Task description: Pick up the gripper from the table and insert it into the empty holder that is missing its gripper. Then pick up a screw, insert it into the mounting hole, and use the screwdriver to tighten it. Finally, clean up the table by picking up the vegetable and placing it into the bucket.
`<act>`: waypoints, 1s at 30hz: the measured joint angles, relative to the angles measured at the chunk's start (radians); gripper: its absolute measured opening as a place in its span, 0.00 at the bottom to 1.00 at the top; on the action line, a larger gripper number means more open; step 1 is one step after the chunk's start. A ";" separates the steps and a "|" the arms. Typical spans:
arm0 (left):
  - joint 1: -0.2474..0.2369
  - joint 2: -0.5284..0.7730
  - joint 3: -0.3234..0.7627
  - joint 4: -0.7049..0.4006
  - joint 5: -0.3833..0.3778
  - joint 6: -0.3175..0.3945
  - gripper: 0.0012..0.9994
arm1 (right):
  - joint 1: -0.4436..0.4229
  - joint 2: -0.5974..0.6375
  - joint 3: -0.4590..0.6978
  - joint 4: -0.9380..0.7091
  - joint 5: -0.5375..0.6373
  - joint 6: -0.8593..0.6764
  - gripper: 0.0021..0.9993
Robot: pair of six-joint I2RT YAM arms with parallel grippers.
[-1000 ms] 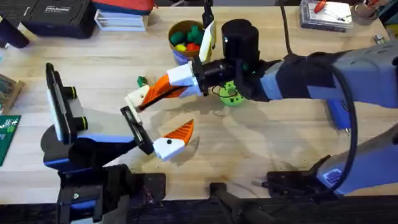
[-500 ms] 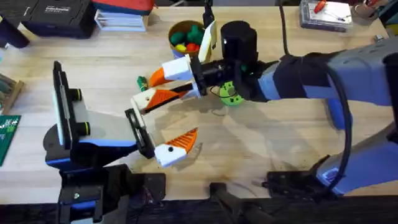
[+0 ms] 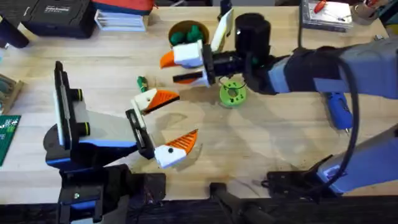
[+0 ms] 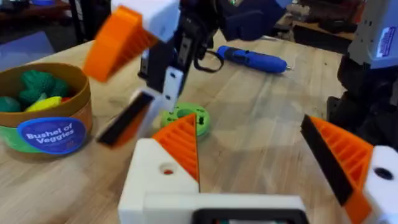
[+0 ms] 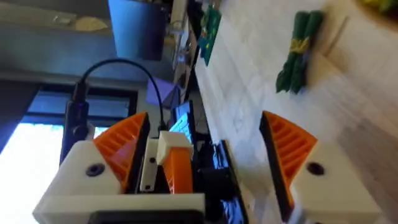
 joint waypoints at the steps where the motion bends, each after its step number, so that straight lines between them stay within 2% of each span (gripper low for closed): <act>1: 0.000 0.000 0.000 0.000 0.000 0.000 0.99 | -0.018 -0.014 0.000 -0.007 0.015 -0.019 0.99; 5: 0.000 0.000 0.000 0.000 0.000 0.000 0.99 | -0.084 -0.130 0.000 -0.178 0.093 -0.132 0.99; 11: 0.000 0.000 0.000 0.000 0.001 0.000 0.99 | -0.122 -0.338 0.000 -0.631 0.299 -0.390 1.00; 15: 0.000 0.000 0.000 0.000 0.001 0.000 0.99 | -0.110 -0.462 0.000 -0.878 0.494 -0.547 1.00; 18: 0.000 0.000 0.000 0.000 0.002 0.000 0.99 | -0.078 -0.527 0.000 -1.044 0.688 -0.654 1.00; 22: 0.000 0.000 0.000 0.000 0.004 0.000 0.99 | -0.033 -0.530 0.000 -1.172 0.869 -0.761 1.00; 27: 0.000 0.000 0.000 0.000 0.004 0.000 0.99 | -0.022 -0.523 0.000 -1.233 0.954 -0.798 1.00; 28: 0.000 0.000 0.000 0.000 0.004 0.000 0.99 | -0.022 -0.523 0.000 -1.238 0.963 -0.800 0.98; 30: 0.000 0.000 0.000 0.000 0.004 0.000 0.99 | -0.022 -0.522 0.000 -1.250 0.969 -0.806 0.89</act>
